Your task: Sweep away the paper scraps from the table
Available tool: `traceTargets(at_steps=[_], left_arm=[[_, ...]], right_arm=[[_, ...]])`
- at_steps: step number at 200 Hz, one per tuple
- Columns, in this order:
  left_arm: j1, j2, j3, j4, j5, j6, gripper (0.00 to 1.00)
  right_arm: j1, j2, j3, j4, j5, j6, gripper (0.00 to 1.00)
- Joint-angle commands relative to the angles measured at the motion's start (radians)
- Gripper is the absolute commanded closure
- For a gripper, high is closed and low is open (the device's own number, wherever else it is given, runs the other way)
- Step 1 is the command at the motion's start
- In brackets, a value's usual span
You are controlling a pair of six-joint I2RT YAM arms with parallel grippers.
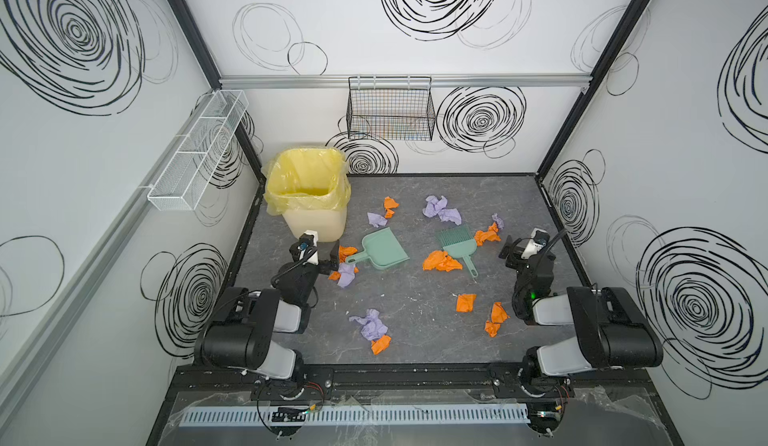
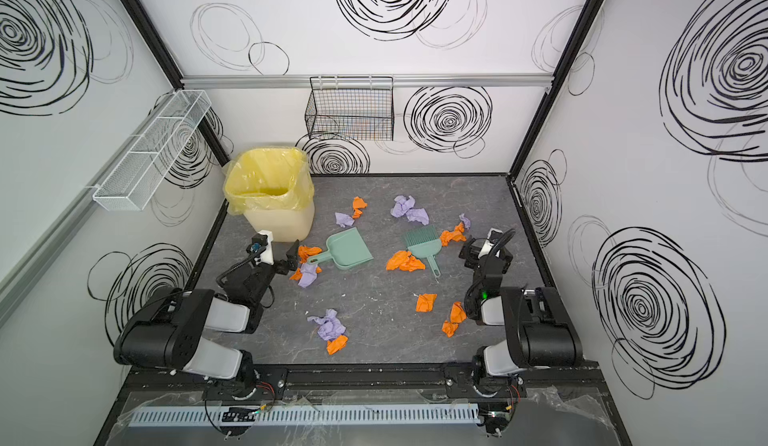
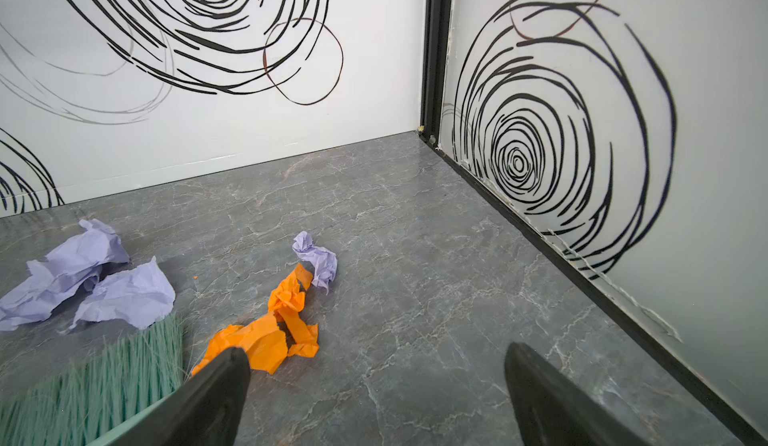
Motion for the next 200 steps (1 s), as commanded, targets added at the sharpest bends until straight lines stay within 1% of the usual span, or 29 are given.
traceTargets(at_steps=[1,68,200], left_arm=[[0.003,-0.007,0.009,0.039,-0.037,0.010,0.04],[0.017,-0.005,0.014,0.036,-0.011,0.002,0.04],[0.018,-0.004,0.014,0.035,-0.008,0.001,0.04]], right_arm=[[0.007,-0.001,0.010,0.009,0.011,-0.013,0.00],[0.006,-0.002,0.010,0.010,0.010,-0.013,0.00],[0.011,0.000,0.010,0.011,0.017,-0.017,0.00]])
